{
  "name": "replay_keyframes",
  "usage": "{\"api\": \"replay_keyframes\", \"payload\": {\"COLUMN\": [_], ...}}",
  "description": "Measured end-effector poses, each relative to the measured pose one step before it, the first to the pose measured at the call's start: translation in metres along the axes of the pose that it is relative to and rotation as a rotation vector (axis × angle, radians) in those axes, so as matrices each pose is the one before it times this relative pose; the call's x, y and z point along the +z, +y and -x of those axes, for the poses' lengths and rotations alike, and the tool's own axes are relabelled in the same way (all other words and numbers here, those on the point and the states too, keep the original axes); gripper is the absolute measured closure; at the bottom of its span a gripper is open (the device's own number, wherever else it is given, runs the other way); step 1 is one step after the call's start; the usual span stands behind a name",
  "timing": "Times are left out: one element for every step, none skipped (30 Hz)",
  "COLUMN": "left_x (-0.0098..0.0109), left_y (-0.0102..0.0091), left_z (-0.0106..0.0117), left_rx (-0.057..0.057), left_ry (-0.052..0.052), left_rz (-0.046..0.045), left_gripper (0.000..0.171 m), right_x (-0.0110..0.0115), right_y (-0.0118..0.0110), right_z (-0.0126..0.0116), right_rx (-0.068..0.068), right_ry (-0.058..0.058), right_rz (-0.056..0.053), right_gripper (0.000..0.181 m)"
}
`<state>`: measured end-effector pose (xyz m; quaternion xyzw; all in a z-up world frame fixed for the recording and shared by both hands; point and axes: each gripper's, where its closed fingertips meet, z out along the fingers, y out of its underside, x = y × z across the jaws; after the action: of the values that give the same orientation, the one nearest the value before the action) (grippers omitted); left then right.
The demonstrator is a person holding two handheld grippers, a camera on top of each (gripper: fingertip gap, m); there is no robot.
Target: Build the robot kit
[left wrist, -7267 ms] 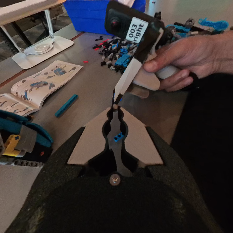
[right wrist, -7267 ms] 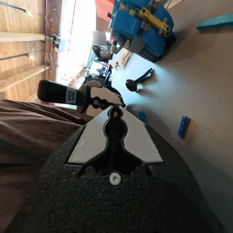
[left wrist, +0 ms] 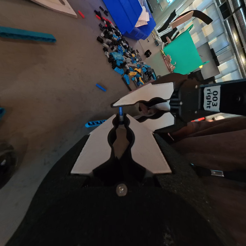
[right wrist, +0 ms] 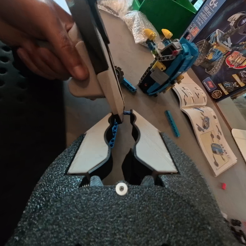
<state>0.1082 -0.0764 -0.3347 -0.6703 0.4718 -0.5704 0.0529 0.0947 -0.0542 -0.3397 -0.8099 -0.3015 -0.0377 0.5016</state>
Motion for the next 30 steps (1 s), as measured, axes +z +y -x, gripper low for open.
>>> {"api": "replay_keyframes", "payload": {"left_x": [0.00038,0.00057,0.00047,0.00115,0.00107,0.00035,-0.00006,-0.00021,0.00010,0.00064,0.00066,0.00043,-0.00006,-0.00029,0.00012,0.00016,-0.00103,-0.00282,-0.00402,-0.00408,-0.00402,-0.00322,-0.00150,-0.00008,0.00080,0.00130,0.00111,0.00082,0.00054,0.00067], "left_y": [0.00160,0.00253,0.00188,0.00189,0.00102,-0.00060,0.00010,0.00035,-0.00002,0.00105,0.00064,-0.00020,-0.00051,-0.00121,-0.00223,-0.00250,-0.00459,-0.00674,-0.00591,-0.00350,-0.00241,-0.00112,0.00067,0.00153,0.00163,0.00137,0.00074,0.00000,-0.00030,0.00052], "left_z": [-0.00051,0.00028,0.00034,0.00062,0.00093,0.00069,0.00040,0.00019,0.00029,0.00152,0.00142,0.00096,0.00163,0.00069,-0.00146,-0.00166,-0.00093,-0.00011,0.00031,-0.00023,-0.00145,-0.00230,-0.00203,-0.00122,-0.00131,-0.00095,-0.00014,0.00019,-0.00005,-0.00028], "left_rx": [0.0102,0.0079,0.0062,0.0026,0.0000,-0.0022,-0.0050,-0.0091,-0.0078,-0.0040,0.0032,0.0011,-0.0173,-0.0185,-0.0049,-0.0127,-0.0312,-0.0246,-0.0107,-0.0124,-0.0120,-0.0014,0.0132,0.0216,0.0178,0.0101,0.0058,0.0028,-0.0002,-0.0013], "left_ry": [-0.0030,-0.0071,-0.0070,-0.0068,-0.0080,-0.0050,-0.0003,0.0052,0.0028,-0.0086,-0.0139,-0.0082,0.0016,0.0096,0.0141,0.0228,0.0310,0.0195,0.0079,0.0117,0.0173,0.0147,0.0044,-0.0052,-0.0044,-0.0018,-0.0036,-0.0025,0.0018,0.0040], "left_rz": [0.00700,0.01247,0.00957,0.01250,0.00698,-0.00395,0.00035,0.00183,0.00156,0.00558,0.00225,-0.00034,-0.00006,-0.00530,-0.00785,-0.00338,-0.01784,-0.03697,-0.03294,-0.02020,-0.01719,-0.00997,0.00331,0.00825,0.00742,0.00604,0.00420,0.00186,0.00051,0.00573], "left_gripper": [0.168,0.168,0.169,0.169,0.169,0.169,0.170,0.170,0.170,0.171,0.170,0.170,0.170,0.169,0.167,0.166,0.165,0.164,0.154,0.150,0.150,0.151,0.151,0.151,0.151,0.151,0.151,0.151,0.153,0.157], "right_x": [-0.00083,0.00013,0.00031,-0.00005,0.00046,0.00052,0.00026,0.00071,-0.00012,0.00109,0.00123,0.00022,0.00140,0.00171,-0.00111,-0.00150,-0.00009,-0.00085,-0.00139,-0.00082,-0.00063,-0.00090,-0.00060,-0.00033,-0.00015,0.00005,-0.00027,-0.00081,-0.00075,-0.00066], "right_y": [-0.00003,0.00154,0.00057,0.00098,0.00189,0.00067,-0.00018,0.00059,-0.00007,0.00127,0.00204,0.00061,0.00005,0.00038,-0.00130,-0.00137,-0.00111,-0.00172,0.00170,0.00290,0.00261,0.00131,0.00091,0.00024,-0.00170,-0.00330,-0.00357,-0.00396,-0.00371,-0.00361], "right_z": [0.00149,0.00304,0.00197,0.00176,0.00193,-0.00039,0.00004,0.00153,0.00043,0.00251,0.00075,-0.00156,-0.00032,-0.00039,-0.00365,-0.00475,-0.00279,-0.00643,-0.01122,-0.00543,-0.00147,0.00005,0.00026,-0.00057,0.00143,0.00299,0.00180,0.00145,0.00110,0.00192], "right_rx": [0.0133,-0.0110,-0.0135,-0.0198,-0.0029,0.0127,0.0234,0.0193,-0.0022,0.0231,-0.0331,-0.0555,0.0339,0.0234,-0.0296,0.0323,0.0997,0.0475,-0.0093,-0.0127,0.0152,0.0173,-0.0047,-0.0199,-0.0141,-0.0079,-0.0122,-0.0238,-0.0256,-0.0182], "right_ry": [-0.0118,-0.0108,0.0028,0.0030,-0.0023,0.0043,-0.0061,-0.0129,0.0012,-0.0089,0.0117,0.0186,-0.0104,-0.0043,0.0149,-0.0052,-0.0275,0.0144,0.0562,0.0193,-0.0045,-0.0062,0.0037,0.0142,0.0015,-0.0076,0.0019,0.0064,0.0083,0.0013], "right_rz": [-0.0080,0.0051,0.0036,0.0061,0.0095,-0.0023,-0.0041,0.0052,-0.0103,0.0063,0.0202,0.0036,0.0000,-0.0019,-0.0174,-0.0224,-0.0066,-0.0044,0.0122,0.0122,0.0087,0.0003,0.0040,0.0033,-0.0045,-0.0110,-0.0102,-0.0115,-0.0095,-0.0108], "right_gripper": [0.157,0.157,0.157,0.157,0.157,0.157,0.157,0.157,0.157,0.157,0.157,0.157,0.157,0.157,0.156,0.156,0.156,0.157,0.156,0.156,0.156,0.157,0.157,0.157,0.157,0.157,0.157,0.157,0.157,0.156]}}
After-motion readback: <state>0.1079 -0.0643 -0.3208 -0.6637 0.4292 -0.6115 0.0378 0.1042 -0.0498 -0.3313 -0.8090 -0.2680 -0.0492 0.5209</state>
